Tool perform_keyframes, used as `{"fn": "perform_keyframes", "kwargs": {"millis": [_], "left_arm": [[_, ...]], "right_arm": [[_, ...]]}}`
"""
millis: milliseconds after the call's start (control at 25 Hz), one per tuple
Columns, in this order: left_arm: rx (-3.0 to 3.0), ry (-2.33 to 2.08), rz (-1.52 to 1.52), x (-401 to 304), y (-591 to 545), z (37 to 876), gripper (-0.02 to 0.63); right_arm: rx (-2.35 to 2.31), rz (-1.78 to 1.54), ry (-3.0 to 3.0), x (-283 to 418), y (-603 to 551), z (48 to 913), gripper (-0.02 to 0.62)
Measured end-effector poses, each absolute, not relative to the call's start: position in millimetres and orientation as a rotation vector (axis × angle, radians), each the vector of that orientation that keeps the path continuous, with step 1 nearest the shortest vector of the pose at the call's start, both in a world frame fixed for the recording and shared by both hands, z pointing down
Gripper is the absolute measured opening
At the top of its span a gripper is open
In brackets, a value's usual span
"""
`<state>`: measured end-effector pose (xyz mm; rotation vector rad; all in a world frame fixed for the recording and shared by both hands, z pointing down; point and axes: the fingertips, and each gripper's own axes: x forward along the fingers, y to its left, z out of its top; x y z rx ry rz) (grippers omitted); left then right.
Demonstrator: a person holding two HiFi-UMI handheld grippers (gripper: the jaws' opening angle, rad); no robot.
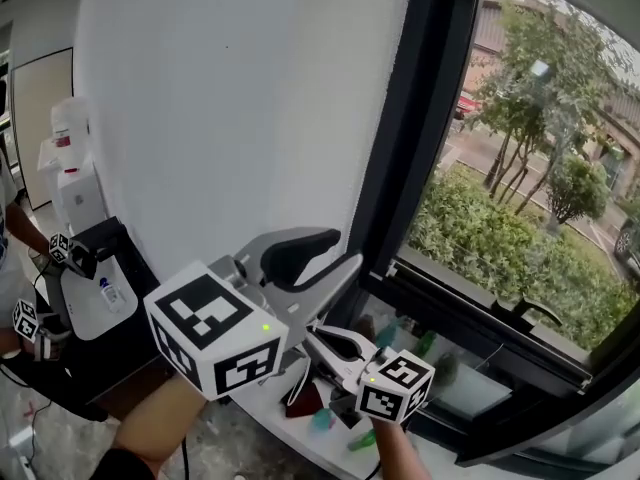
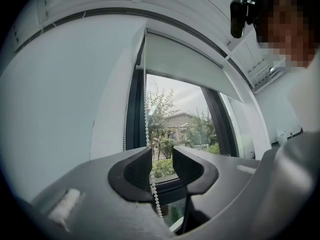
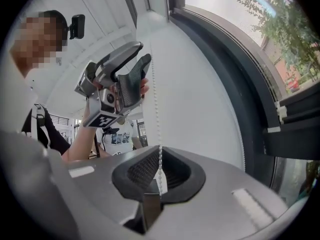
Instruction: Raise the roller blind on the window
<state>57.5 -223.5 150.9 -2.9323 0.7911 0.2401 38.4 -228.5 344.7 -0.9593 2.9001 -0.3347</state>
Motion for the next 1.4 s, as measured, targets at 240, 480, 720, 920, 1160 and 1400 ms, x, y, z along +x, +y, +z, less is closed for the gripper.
{"fn": "perform_keyframes", "kwargs": {"millis": [240, 480, 720, 920, 1160, 1400], "left_arm": [[-2.833, 0.898, 0.229, 50.5, -222.1, 152.2, 0.13], [-2.84, 0.891, 0.175, 63.9, -231.4, 157.9, 0.095], [-2.862, 0.858, 0.16, 63.3, -230.9, 164.2, 0.014], [-2.89, 0.842, 0.111, 57.6, -229.4, 168.1, 0.014], [-2.974, 0.81, 0.039, 59.8, -230.5, 198.7, 0.014], [-3.036, 0.819, -0.063, 61.7, -232.6, 238.9, 0.014]], "right_arm": [[-0.986, -0.332, 2.865, 51.2, -223.6, 345.3, 0.02], [-0.961, -0.326, 2.884, 42.8, -215.2, 349.9, 0.02], [-0.942, -0.386, 2.881, 48.8, -208.3, 350.8, 0.023], [-0.858, -0.359, 2.816, 63.0, -202.7, 316.8, 0.101], [-0.919, -0.248, 2.691, 82.8, -216.0, 247.7, 0.102], [-0.999, -0.077, 2.732, 77.0, -222.6, 213.7, 0.075]]}}
